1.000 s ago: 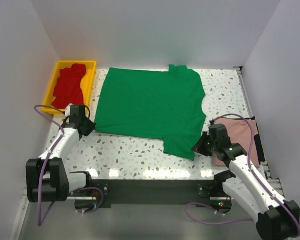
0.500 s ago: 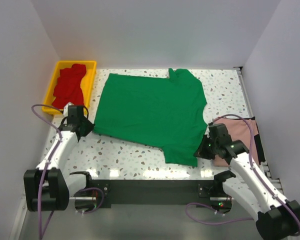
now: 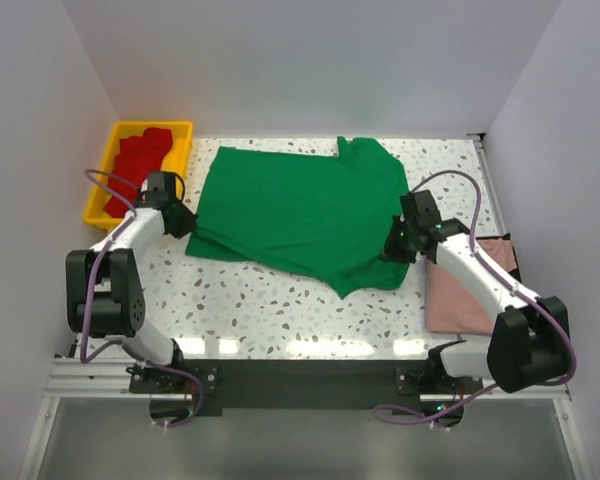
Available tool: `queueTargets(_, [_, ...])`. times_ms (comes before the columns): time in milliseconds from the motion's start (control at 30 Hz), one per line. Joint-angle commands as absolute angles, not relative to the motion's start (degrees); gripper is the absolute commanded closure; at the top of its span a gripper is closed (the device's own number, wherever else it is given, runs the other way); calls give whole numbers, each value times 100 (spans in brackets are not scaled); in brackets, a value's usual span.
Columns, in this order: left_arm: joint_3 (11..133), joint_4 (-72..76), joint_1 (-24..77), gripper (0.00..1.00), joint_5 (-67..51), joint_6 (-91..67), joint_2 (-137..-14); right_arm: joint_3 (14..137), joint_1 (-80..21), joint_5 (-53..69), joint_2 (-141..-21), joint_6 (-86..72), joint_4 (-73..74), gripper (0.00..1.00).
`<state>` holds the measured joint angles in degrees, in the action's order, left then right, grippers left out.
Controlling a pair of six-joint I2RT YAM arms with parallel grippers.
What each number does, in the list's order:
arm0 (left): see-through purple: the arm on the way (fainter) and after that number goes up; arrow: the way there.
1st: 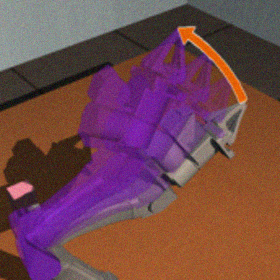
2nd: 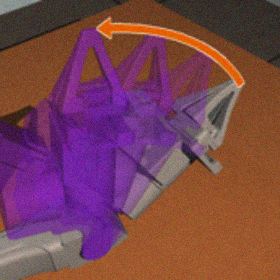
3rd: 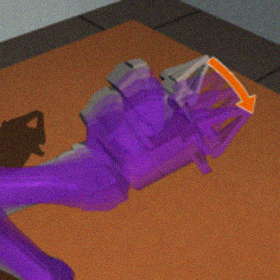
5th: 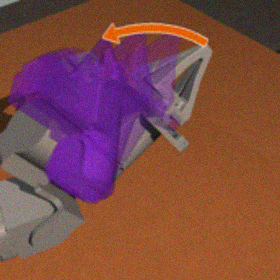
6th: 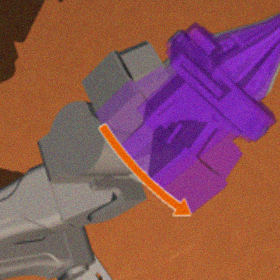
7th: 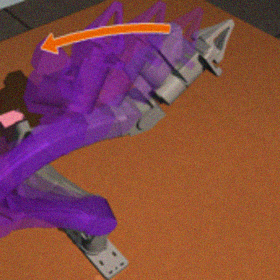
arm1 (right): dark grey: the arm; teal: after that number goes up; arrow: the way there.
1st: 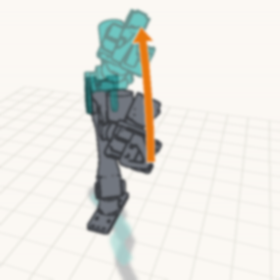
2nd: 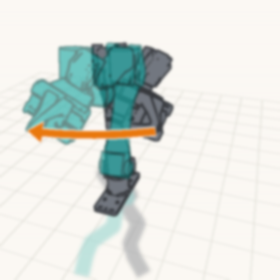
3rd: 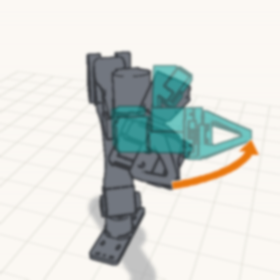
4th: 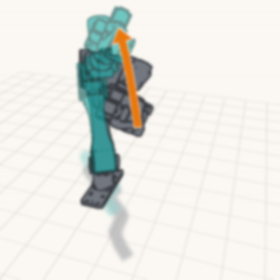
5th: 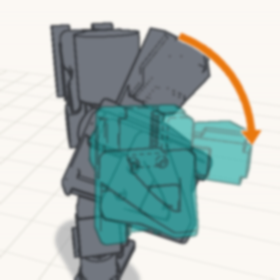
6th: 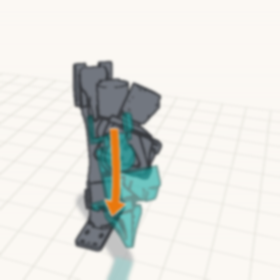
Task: Fold and stack the t-shirts
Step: Fold the tshirt
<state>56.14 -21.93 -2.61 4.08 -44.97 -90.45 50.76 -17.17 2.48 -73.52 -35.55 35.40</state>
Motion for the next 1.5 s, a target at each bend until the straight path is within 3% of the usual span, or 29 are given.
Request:
queueTargets(0, [6108,-2039,-290,100,413,-4526,-9228,5580,-1486,202,-7619,-3340,3199,100])
queueTargets(933, [7084,-2189,-290,99,554,-4579,-10248,8191,-923,563,-9747,-2865,3551,100])
queueTargets(1467, [7541,-2206,-290,96,483,-4465,-10635,8060,-791,395,-9861,-2742,3472,100])
